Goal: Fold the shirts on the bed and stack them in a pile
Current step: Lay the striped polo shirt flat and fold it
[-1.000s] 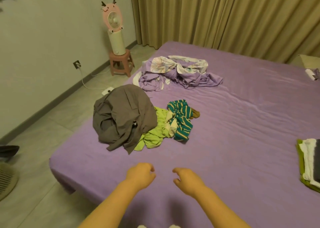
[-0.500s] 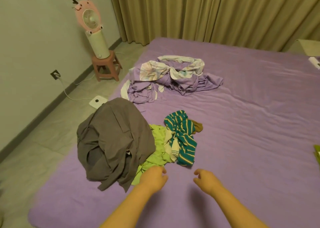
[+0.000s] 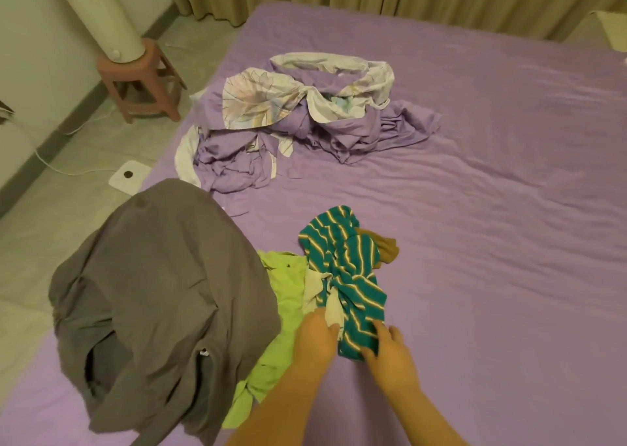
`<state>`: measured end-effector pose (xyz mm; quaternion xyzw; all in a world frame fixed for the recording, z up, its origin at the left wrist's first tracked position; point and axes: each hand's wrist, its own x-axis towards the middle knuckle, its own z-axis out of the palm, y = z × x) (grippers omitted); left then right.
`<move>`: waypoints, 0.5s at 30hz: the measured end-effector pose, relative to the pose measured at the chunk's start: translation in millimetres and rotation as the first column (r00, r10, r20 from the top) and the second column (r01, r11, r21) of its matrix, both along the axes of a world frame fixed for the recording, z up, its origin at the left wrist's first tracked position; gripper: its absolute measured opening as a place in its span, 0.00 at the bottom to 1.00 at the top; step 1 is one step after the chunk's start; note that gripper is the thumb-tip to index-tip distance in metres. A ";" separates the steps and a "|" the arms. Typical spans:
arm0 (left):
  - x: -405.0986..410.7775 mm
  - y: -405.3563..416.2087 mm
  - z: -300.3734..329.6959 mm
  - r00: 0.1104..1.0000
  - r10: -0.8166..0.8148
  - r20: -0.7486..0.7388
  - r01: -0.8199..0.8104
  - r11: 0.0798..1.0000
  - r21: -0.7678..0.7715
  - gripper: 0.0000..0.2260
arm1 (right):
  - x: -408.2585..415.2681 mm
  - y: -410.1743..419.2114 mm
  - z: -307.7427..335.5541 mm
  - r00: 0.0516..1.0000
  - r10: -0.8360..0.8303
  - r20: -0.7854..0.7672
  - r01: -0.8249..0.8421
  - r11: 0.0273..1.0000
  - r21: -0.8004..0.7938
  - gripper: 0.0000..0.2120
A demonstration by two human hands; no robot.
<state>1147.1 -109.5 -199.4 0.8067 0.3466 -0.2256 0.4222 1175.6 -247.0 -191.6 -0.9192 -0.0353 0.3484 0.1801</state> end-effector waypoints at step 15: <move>47.4 17.9 96.9 0.863 0.289 0.415 -0.297 0.954 -0.045 0.08 | 47.6 -8.5 85.8 0.914 -0.253 0.318 0.139 0.930 0.340 0.20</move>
